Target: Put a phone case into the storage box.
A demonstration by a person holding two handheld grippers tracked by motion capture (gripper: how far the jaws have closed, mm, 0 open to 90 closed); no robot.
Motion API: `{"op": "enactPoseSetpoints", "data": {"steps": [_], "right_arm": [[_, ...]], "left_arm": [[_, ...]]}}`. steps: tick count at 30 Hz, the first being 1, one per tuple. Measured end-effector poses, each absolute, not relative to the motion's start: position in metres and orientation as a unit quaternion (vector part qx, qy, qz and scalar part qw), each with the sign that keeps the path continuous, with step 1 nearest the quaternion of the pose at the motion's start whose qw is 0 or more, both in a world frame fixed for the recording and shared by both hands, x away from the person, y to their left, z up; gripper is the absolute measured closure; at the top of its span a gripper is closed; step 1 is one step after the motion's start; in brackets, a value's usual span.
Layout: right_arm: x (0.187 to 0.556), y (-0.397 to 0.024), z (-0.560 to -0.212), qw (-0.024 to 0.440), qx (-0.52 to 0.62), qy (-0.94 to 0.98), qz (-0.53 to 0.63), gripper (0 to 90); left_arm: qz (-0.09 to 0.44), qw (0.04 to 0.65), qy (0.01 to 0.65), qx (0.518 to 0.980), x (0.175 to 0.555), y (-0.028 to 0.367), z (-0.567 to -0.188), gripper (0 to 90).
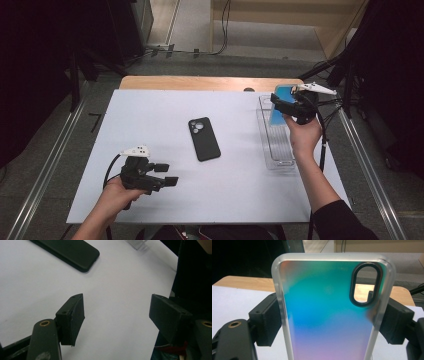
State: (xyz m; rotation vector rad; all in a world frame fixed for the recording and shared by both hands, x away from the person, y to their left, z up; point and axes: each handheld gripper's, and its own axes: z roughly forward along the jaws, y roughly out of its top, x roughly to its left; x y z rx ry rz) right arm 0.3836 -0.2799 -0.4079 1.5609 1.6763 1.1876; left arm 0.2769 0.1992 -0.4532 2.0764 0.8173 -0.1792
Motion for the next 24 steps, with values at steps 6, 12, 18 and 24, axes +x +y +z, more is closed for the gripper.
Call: {"op": "enactPoseSetpoints", "data": {"steps": [6, 12, 18, 24], "right_arm": [[0.401, -0.283, -0.414, 0.272, 0.598, 0.613, 0.438, 15.4], [0.416, -0.281, -0.423, 0.277, 0.608, 0.606, 0.432, 15.4], [0.429, -0.282, -0.431, 0.270, 0.622, 0.599, 0.426, 15.4], [0.441, -0.281, -0.439, 0.271, 0.631, 0.590, 0.425, 15.3]], "left_arm": [[-0.073, 0.438, 0.328, 0.834, 0.277, 0.199, -0.453, 28.7], [-0.074, 0.438, 0.330, 0.833, 0.277, 0.200, -0.453, 28.7], [-0.074, 0.439, 0.329, 0.833, 0.277, 0.200, -0.453, 28.7], [-0.076, 0.440, 0.330, 0.832, 0.277, 0.200, -0.453, 28.6]]}}
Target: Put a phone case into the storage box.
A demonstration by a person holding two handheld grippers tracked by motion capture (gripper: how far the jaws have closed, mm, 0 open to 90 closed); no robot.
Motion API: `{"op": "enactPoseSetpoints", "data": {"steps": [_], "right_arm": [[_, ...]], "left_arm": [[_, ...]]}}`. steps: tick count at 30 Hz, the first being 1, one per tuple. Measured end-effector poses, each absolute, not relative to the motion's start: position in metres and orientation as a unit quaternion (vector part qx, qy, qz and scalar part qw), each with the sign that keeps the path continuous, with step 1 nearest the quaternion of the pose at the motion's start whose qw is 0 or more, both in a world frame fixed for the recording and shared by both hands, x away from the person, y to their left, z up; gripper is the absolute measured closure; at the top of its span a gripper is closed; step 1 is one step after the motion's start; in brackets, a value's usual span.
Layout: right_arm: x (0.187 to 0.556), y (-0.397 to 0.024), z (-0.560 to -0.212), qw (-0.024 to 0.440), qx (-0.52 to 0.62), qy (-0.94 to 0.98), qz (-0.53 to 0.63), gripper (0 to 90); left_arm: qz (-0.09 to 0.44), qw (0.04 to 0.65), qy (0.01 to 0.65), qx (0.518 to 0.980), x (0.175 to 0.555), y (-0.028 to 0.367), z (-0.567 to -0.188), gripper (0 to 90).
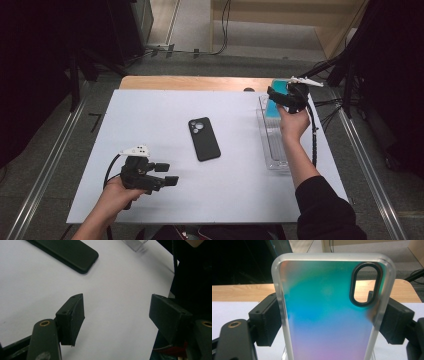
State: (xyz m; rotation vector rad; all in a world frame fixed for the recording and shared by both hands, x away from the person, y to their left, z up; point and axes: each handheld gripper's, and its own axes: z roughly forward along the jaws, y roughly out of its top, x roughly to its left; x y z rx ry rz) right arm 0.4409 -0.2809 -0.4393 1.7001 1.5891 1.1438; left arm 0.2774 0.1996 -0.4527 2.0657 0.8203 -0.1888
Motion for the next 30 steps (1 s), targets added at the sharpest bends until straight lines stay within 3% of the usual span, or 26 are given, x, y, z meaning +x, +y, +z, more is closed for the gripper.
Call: {"op": "enactPoseSetpoints", "data": {"steps": [30], "right_arm": [[0.475, -0.264, -0.467, 0.309, 0.626, 0.593, 0.402, 15.0]], "left_arm": [[-0.079, 0.446, 0.329, 0.829, 0.279, 0.200, -0.452, 28.7]]}}
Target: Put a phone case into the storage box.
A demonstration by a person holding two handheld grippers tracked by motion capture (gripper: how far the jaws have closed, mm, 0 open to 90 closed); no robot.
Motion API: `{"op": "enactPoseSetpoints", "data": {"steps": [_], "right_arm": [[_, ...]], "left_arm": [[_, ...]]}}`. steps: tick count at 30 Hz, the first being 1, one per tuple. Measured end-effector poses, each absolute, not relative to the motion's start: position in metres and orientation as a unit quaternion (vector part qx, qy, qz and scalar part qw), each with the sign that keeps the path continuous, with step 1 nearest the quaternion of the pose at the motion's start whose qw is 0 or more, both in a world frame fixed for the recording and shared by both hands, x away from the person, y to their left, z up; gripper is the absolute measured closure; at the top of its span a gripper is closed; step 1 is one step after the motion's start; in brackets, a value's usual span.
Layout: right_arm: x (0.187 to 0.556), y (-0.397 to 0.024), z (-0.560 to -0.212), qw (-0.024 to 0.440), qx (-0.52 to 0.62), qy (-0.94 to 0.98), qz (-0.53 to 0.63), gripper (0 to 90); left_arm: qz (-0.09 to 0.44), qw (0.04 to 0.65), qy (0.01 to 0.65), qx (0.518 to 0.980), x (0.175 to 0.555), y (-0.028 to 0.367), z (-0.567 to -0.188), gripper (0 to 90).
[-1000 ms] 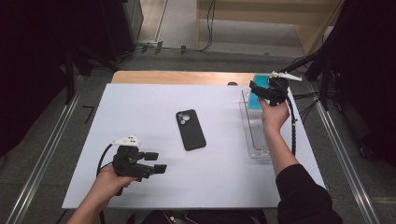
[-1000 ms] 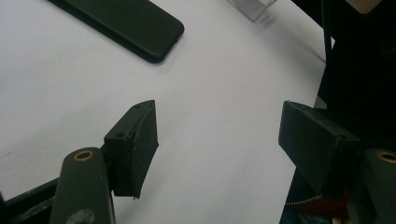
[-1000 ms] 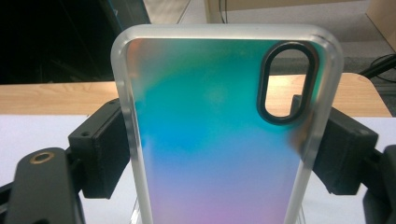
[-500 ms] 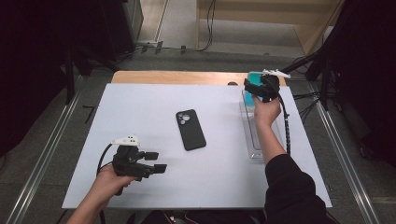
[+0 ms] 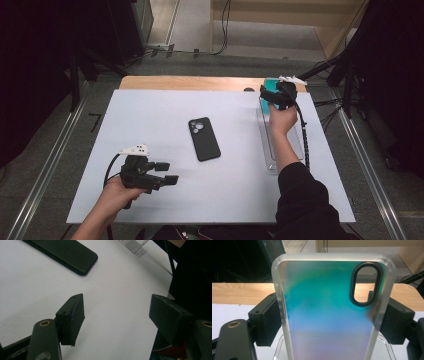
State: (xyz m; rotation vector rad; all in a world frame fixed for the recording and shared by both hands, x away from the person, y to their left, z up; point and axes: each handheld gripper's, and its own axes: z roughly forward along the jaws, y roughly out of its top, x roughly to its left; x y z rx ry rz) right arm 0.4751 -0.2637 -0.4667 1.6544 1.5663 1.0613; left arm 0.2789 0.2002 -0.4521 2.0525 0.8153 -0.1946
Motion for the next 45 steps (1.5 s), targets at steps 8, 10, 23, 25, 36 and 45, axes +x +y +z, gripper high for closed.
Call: {"op": "enactPoseSetpoints", "data": {"steps": [8, 10, 23, 25, 36, 45], "right_arm": [[0.475, -0.260, -0.469, 0.313, 0.615, 0.606, 0.396, 14.6], [0.475, -0.258, -0.470, 0.317, 0.613, 0.610, 0.391, 14.5], [0.478, -0.258, -0.472, 0.307, 0.618, 0.607, 0.394, 10.4], [0.479, -0.259, -0.473, 0.305, 0.621, 0.605, 0.394, 10.4], [0.482, -0.258, -0.466, 0.294, 0.622, 0.615, 0.386, 9.2], [0.475, -0.260, -0.448, 0.289, 0.622, 0.615, 0.389, 8.9]], "left_arm": [[-0.078, 0.445, 0.328, 0.830, 0.279, 0.200, -0.452, 28.7], [-0.078, 0.445, 0.328, 0.830, 0.279, 0.200, -0.452, 28.7], [-0.080, 0.447, 0.329, 0.828, 0.280, 0.200, -0.452, 28.7], [-0.079, 0.447, 0.329, 0.828, 0.280, 0.200, -0.452, 28.7], [-0.079, 0.448, 0.335, 0.825, 0.280, 0.201, -0.452, 28.7], [-0.079, 0.445, 0.336, 0.826, 0.282, 0.200, -0.452, 28.7]]}}
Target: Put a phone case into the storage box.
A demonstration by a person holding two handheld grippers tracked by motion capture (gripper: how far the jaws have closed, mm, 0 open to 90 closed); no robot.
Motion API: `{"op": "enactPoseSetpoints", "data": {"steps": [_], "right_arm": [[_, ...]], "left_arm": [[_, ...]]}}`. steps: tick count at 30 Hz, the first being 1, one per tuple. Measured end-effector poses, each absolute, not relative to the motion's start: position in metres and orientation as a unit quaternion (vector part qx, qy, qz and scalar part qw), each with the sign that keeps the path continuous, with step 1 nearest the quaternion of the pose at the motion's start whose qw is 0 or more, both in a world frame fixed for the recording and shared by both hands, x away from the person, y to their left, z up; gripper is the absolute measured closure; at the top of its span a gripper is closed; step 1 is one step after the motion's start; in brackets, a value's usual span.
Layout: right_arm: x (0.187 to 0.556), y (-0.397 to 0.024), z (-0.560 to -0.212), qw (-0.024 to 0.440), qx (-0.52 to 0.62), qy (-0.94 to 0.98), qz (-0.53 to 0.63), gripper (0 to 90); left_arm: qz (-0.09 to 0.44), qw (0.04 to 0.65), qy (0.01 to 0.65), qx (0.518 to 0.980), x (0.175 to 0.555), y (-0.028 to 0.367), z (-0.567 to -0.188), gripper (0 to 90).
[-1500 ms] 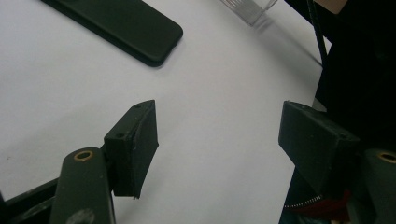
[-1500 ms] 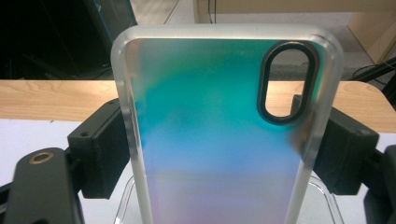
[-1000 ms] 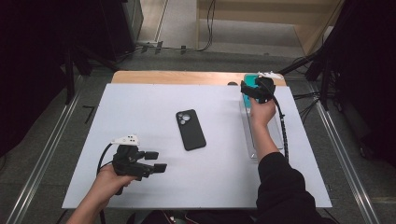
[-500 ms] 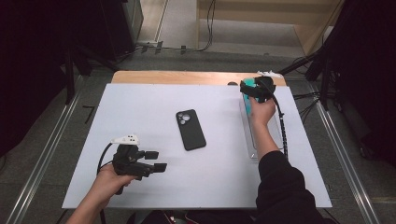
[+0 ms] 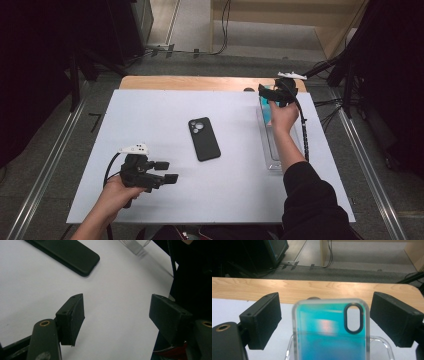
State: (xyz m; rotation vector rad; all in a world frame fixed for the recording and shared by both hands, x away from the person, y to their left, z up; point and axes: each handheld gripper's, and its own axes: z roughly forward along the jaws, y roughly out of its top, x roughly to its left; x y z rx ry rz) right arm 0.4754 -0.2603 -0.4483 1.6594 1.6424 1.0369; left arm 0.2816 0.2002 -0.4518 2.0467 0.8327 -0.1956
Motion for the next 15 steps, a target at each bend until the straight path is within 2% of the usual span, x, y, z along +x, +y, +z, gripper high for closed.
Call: {"op": "enactPoseSetpoints", "data": {"steps": [9, 15], "right_arm": [[0.465, -0.258, -0.426, 0.275, 0.612, 0.629, 0.393, 8.9], [0.456, -0.259, -0.416, 0.222, 0.613, 0.644, 0.401, 8.9]], "left_arm": [[-0.081, 0.446, 0.333, 0.827, 0.285, 0.198, -0.451, 28.7], [-0.083, 0.443, 0.335, 0.828, 0.288, 0.196, -0.451, 28.7]]}}
